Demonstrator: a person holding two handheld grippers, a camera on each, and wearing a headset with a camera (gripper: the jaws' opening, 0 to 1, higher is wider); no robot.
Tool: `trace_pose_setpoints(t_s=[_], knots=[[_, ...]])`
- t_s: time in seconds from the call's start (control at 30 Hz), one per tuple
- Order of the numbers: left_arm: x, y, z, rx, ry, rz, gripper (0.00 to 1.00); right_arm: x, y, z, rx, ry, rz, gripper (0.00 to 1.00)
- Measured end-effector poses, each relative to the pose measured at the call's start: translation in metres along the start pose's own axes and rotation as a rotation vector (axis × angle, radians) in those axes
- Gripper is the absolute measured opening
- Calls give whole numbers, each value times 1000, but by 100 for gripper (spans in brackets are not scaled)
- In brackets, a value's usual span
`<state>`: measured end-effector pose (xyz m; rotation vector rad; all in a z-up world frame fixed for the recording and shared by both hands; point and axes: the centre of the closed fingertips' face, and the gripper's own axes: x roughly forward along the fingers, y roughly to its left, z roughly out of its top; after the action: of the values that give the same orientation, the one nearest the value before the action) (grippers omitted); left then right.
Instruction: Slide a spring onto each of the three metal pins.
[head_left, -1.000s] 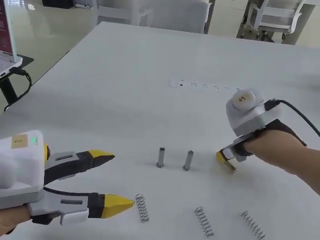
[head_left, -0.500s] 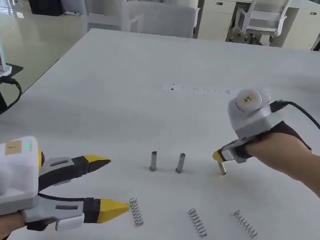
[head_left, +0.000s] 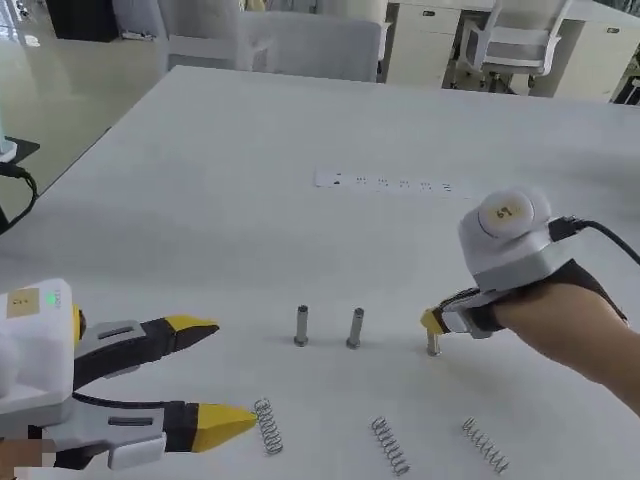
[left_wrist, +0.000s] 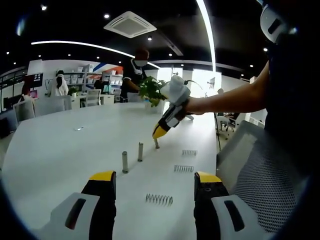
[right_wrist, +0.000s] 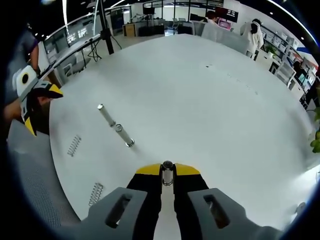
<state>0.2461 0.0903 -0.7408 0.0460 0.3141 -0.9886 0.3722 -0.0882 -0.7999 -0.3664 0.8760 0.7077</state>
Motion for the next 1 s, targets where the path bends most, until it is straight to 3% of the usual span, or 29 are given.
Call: trace_pose_setpoints(t_s=[0.63, 1.0], knots=[[-1, -1, 0, 0, -1, 1, 58, 1, 12, 3, -36, -76, 21, 5], [2, -3, -1, -4, 2, -7, 58, 0, 15, 1, -64, -76, 21, 5]])
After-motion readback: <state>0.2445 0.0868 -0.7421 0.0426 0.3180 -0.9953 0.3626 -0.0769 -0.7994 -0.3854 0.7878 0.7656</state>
